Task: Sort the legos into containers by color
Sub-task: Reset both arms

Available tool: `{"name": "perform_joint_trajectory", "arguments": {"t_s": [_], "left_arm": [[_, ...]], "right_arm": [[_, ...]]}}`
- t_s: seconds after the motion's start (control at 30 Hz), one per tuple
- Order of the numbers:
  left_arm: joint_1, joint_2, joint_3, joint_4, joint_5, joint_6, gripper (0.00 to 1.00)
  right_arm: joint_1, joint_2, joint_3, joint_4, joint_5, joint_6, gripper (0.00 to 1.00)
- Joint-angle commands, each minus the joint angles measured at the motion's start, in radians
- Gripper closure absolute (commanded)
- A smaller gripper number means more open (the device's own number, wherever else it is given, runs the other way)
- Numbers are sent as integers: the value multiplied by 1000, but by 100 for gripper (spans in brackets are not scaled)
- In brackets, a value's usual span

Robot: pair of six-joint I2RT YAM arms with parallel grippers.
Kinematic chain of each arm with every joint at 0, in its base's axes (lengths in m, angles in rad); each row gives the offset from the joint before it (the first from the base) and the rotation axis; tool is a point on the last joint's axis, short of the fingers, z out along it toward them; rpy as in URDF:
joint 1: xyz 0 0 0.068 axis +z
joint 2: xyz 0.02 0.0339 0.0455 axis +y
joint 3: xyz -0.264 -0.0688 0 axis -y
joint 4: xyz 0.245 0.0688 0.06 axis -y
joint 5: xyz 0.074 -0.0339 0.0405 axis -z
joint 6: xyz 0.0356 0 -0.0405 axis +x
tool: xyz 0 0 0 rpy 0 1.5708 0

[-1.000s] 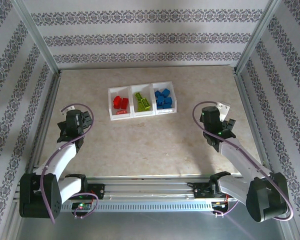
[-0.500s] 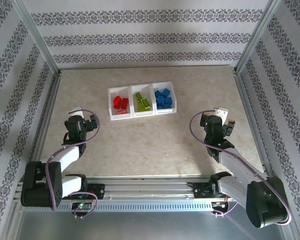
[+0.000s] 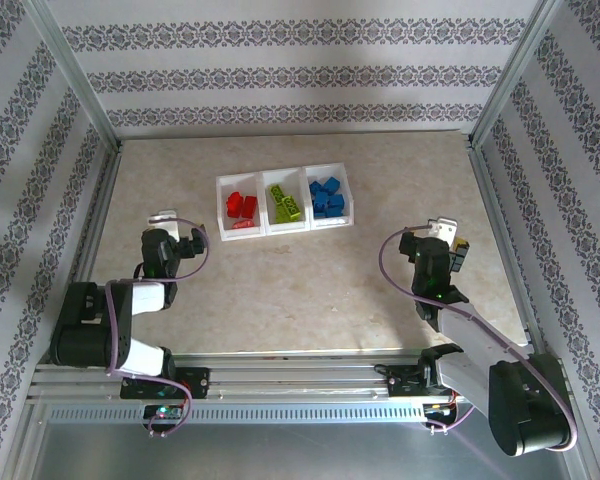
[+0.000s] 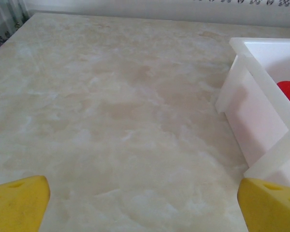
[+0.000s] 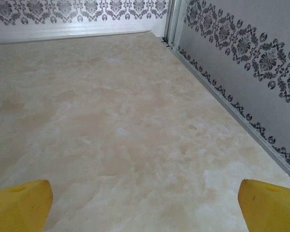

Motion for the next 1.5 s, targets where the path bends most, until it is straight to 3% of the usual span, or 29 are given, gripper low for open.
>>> {"name": "perform_joint_trajectory", "arguments": {"t_s": [0.0,0.2,0.33,0.87,1.07,1.17,1.37,1.47], "left_arm": [[8,46,-11,158,36,30,0],[8,156,-24,298,103,51,0],[8,143,56,125,184,84,0],[9,142,51,129,151,72,0],[9,142,51,127,152,73,0],[8,144,52,126,154,75,0],[8,144,53,126,156,75,0],[9,144,52,126,155,75,0]], "right_arm": [[-13,8,-20,100,-43,-15,2],[-37,70,-45,228,-79,-41,2],[-56,119,-56,308,-119,-43,2],[-85,430,-20,637,-234,-128,2],[-97,551,15,694,-268,-125,2],[-109,528,53,589,-306,-119,2],[-162,540,101,538,-499,-116,2],[-167,538,100,532,-521,-114,2]]}}
